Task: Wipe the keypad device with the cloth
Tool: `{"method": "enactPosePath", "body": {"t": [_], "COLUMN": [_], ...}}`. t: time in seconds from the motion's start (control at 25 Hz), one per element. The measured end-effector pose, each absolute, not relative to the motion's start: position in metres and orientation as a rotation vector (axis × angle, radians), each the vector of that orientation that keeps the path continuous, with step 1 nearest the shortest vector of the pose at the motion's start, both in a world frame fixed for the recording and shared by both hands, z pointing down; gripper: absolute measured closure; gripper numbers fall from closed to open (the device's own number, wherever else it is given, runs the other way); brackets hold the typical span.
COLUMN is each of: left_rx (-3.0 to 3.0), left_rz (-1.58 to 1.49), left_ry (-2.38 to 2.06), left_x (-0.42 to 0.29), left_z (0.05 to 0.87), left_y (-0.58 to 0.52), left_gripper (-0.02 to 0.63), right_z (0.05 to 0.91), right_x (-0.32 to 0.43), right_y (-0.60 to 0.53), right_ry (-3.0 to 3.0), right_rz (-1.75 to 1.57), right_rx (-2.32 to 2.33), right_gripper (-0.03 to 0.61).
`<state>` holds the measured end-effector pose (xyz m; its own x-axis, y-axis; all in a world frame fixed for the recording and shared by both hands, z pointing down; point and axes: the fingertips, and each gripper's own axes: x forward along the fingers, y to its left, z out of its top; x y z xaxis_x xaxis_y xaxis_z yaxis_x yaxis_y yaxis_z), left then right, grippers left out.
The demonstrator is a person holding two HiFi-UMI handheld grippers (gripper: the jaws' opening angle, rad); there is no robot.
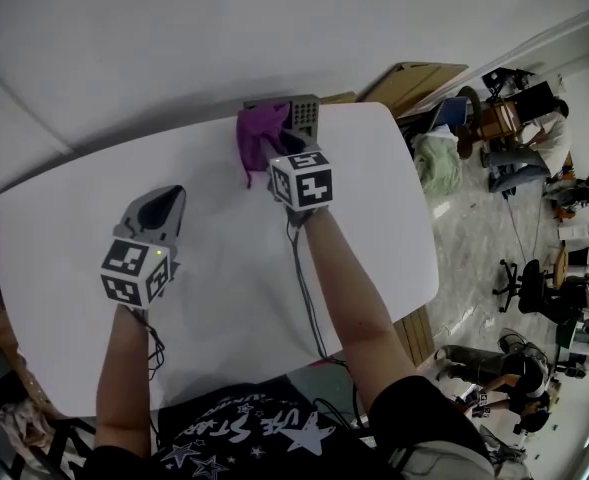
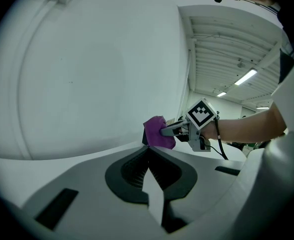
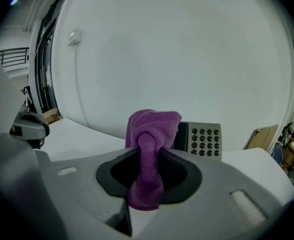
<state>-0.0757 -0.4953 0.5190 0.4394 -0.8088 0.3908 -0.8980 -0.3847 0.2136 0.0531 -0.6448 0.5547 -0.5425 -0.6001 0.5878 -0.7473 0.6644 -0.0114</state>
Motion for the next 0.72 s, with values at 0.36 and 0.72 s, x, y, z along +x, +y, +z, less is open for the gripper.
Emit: {"method": "enactPosePath", "body": {"t": [0.36,0.72], "left_rx": [2.304,2.308], "left_rz": [0.319,0.333], "left_ry": [-1.437,-1.419], "left_x": [-0.072,-0.066], "left_z": [0.522,0.526], "left_y": [-0.497,-0.499], "left_gripper": [0.607,0.607], "right_z": [0.554,0.555], "right_x": [0.077,0.109], "right_y": [-0.655,-0.670], "right_ry": [-2.329,-2.284], "right_rz": [0.414,0.426], "right_rx": [1.100,1.168], "right_gripper": [0.483,0.483]}}
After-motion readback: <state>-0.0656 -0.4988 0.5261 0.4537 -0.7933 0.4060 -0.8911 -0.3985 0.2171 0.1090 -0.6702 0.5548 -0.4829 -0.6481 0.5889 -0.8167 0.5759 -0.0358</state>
